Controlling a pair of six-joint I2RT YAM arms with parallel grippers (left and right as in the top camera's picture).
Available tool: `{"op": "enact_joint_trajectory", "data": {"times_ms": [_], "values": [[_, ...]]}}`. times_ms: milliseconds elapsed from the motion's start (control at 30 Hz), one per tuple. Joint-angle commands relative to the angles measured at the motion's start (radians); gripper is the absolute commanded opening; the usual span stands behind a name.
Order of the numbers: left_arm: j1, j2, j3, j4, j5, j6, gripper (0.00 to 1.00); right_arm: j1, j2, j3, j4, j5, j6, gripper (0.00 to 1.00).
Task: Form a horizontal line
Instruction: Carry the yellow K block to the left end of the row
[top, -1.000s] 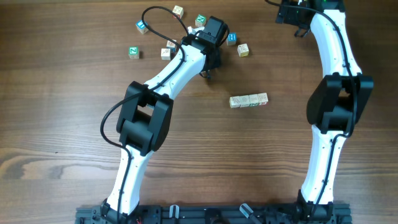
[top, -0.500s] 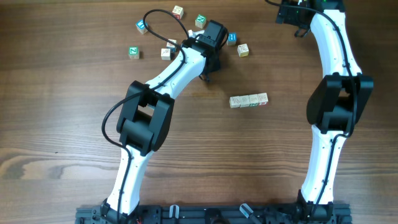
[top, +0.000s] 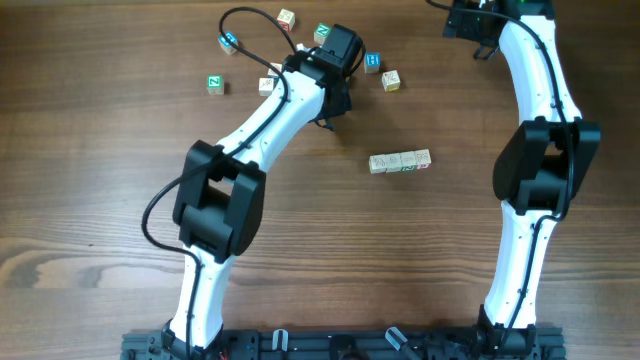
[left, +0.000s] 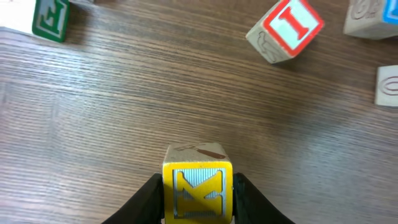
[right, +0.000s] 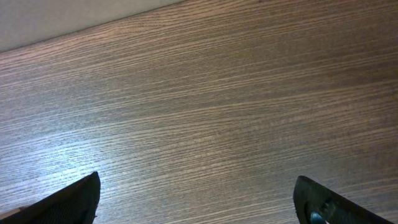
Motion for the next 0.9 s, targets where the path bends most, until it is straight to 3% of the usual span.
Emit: {"op": "enact_joint_trajectory", "data": {"times_ms": [0,200,533,867], "values": [[-0.004,-0.037,-0.006,-0.063,0.093,0.005,0.31,0.005,-0.007,0.003,0.003,-0.002,-0.014,1.00],[-0.067,-0.037,-0.006,-0.221,0.163,0.004,0.34,0.005,-0.007,0.003,0.003,-0.001,-0.013,1.00],[-0.147,-0.037,-0.009,-0.299,0.133,-0.034,0.36,0.005,-0.007,0.003,0.003,-0.002,-0.013,1.00],[-0.147,-0.037,-0.200,-0.145,0.121,-0.105,0.37,0.005,-0.007,0.003,0.003,-0.001,-0.013,1.00]]}}
